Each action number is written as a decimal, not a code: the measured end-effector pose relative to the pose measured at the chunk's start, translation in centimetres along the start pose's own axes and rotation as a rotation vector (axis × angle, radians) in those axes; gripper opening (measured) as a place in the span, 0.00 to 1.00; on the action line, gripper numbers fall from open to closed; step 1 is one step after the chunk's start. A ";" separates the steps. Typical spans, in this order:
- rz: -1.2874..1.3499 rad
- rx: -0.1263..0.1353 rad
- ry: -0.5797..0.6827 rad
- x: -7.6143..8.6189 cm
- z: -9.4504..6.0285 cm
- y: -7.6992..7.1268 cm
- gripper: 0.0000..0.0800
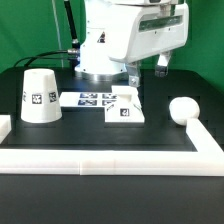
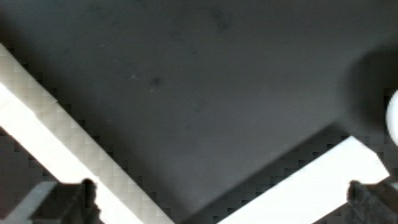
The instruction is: Assemble lamp
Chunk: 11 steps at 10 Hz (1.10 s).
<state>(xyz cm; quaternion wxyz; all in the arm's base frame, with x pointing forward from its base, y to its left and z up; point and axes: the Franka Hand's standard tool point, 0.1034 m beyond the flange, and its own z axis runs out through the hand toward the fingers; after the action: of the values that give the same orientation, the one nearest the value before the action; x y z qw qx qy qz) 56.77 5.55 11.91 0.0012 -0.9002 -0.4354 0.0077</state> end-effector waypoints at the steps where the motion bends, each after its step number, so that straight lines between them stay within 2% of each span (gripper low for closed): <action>1: 0.000 0.000 0.000 0.0 0.0 0.0 0.88; 7: -0.001 -0.003 0.004 -0.4 0.1 0.1 0.88; 9: 0.026 -0.007 -0.003 -3.2 0.8 -0.4 0.88; 11: 0.161 -0.007 -0.006 -4.6 1.3 -1.1 0.88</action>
Offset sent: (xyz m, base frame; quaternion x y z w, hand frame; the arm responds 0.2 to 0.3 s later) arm 0.0000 0.0000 0.0000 0.0000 0.0000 0.0000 1.0000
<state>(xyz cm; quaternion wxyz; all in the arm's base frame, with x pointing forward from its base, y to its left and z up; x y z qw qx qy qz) 53.01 2.67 10.72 -0.0040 -0.9322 -0.3618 0.0088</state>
